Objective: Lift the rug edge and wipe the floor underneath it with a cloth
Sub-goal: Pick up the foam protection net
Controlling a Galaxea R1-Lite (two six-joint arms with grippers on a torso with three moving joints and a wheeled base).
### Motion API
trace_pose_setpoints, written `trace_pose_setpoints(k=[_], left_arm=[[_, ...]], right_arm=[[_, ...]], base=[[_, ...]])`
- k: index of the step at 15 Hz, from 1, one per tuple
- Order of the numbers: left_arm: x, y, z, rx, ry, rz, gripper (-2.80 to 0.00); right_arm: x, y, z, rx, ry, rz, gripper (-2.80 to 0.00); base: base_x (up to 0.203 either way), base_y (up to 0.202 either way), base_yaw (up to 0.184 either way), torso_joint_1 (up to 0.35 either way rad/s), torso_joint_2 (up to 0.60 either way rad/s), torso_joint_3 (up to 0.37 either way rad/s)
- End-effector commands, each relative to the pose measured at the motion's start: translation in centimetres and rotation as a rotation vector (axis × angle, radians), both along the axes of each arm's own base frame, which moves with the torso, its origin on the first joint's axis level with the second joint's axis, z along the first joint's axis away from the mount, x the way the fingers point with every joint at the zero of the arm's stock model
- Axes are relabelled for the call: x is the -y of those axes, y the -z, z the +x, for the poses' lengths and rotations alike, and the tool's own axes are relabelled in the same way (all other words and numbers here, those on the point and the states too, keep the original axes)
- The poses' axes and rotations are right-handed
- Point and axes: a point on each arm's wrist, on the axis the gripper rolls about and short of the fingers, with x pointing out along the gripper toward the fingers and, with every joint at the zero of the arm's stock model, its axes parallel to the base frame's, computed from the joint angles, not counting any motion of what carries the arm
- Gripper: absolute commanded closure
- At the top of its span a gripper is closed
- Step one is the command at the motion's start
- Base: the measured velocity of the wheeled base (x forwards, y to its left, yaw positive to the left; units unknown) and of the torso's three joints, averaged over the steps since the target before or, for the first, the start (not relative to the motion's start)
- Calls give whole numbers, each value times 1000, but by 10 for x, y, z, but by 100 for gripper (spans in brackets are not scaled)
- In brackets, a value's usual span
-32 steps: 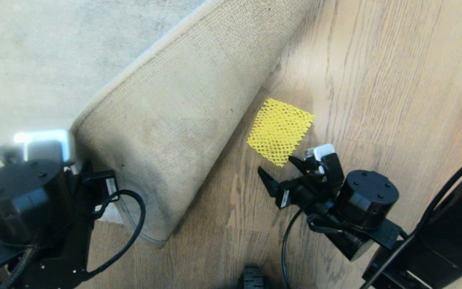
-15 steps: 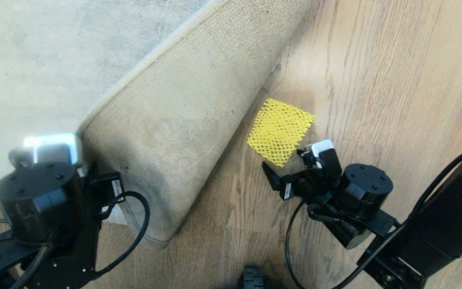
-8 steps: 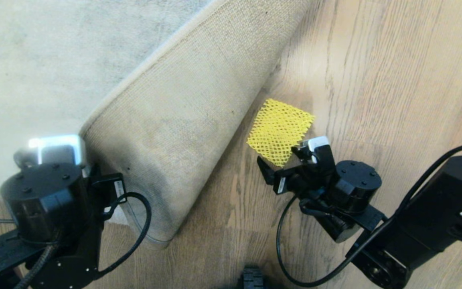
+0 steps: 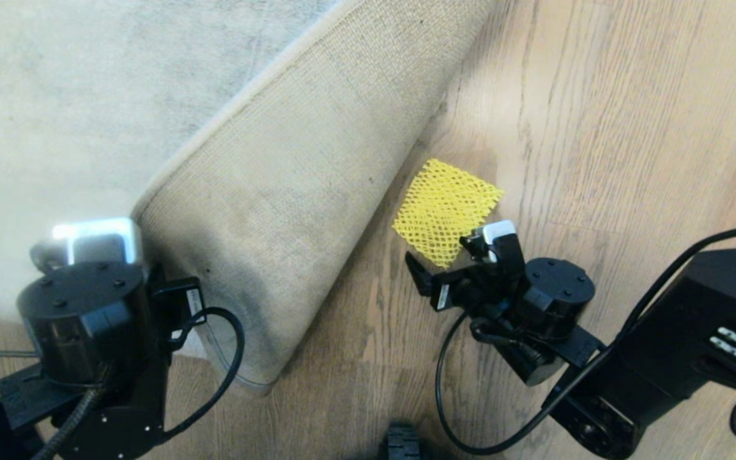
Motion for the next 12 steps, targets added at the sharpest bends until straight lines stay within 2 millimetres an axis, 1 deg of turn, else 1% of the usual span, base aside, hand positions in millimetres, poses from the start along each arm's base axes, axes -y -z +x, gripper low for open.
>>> trace_pose_setpoints(k=[1,4,5,9,12], left_arm=[[1,0,1,2,-7,-1,0],[1,0,1,3,-6,-2,0],[1,0,1,4,-6,-3,0],[1,-1,2,9,-7,-5,0],[1,-3,3,13,-7,-8,0]], right_arm=[[0,-3,0,29,1,24,-280],[0,-2,1,19,-2,42,-280],[-1,-2,2,17,-3,61,0],[-3,1,5,13,-1,61,0],[-3,-1,5,20,-1,63,0]], base=[[0,0,0,0,0,0],[0,0,0,0,0,0],[0,0,0,0,0,0],[0,0,0,0,0,0],[0,0,0,0,0,0]])
